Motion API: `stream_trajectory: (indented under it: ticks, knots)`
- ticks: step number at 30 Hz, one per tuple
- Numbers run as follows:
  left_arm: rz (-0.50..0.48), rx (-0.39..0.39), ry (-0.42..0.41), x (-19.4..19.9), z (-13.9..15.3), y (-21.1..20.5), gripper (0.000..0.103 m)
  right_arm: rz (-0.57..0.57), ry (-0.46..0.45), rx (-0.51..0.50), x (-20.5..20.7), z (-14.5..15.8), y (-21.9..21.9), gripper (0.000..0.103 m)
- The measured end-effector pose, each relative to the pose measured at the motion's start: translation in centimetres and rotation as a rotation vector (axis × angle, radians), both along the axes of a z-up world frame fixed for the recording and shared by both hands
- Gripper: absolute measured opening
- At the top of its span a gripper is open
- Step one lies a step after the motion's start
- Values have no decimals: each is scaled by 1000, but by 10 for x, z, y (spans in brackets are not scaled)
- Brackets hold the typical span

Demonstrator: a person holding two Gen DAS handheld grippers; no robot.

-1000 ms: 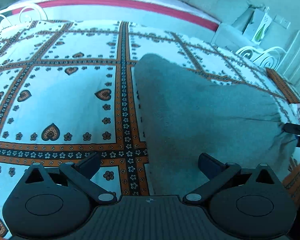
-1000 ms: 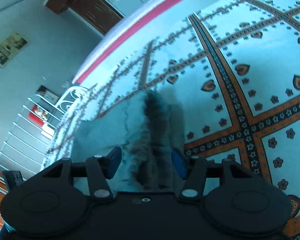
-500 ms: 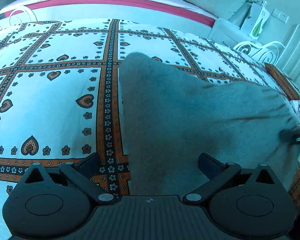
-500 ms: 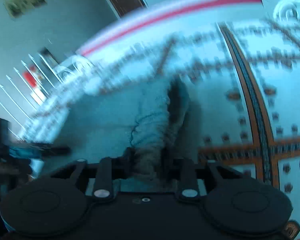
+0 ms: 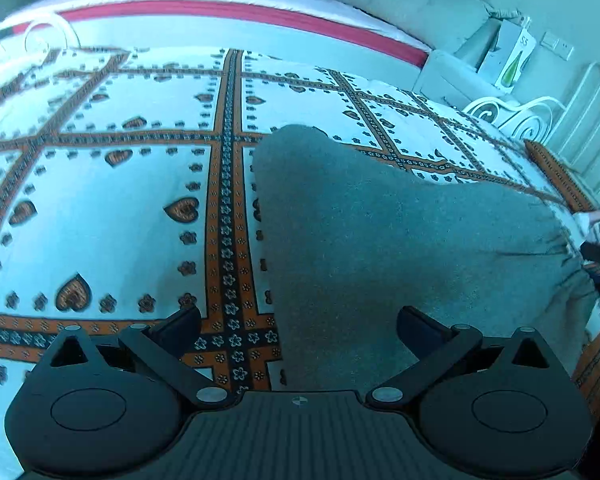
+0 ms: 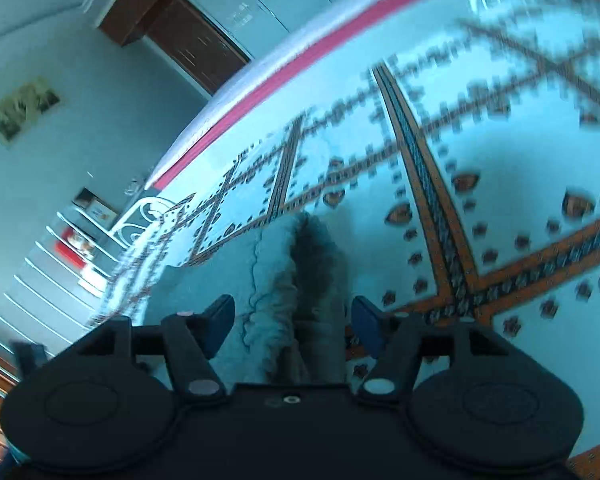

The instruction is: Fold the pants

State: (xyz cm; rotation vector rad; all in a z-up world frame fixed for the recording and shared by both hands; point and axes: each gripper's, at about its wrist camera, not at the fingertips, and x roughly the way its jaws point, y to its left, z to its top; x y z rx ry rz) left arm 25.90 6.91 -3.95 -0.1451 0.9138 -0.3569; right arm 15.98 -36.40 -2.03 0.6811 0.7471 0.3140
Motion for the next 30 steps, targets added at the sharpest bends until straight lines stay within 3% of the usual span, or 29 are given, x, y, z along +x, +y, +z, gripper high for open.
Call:
stream_trajectory:
  ticks: [2,5,6,8,11,13,19,24,30]
  knots:
    - [2,-28,20,2,-3,2,103,-7,21,11,3,-8,-1,43]
    - [-3,-73,18,2,-4,2,103,-5,42,2,5,-13,2,41]
    - [-2,-57,27,4,-8,0,102,0,49,10,7,-14,2,40]
    - [-25,57,13,4,-16,-9,102,1,52,23,8,-16,2,42]
    - [-8,68,6,4,-12,-9,102,14,58,36,8,-15,5,42]
    - [0,32,3,3,-8,-5,101,6,53,34,7,-14,4,44]
    - [-41,-8,-7,4,-9,-8,102,34,118,41,19,-31,7,67]
    - [-94,-2,-24,9,-11,-27,102,53,132,188,29,-49,9,69]
    - [-112,-48,-11,16,-9,-30,100,86,122,175,32,-47,14,71]
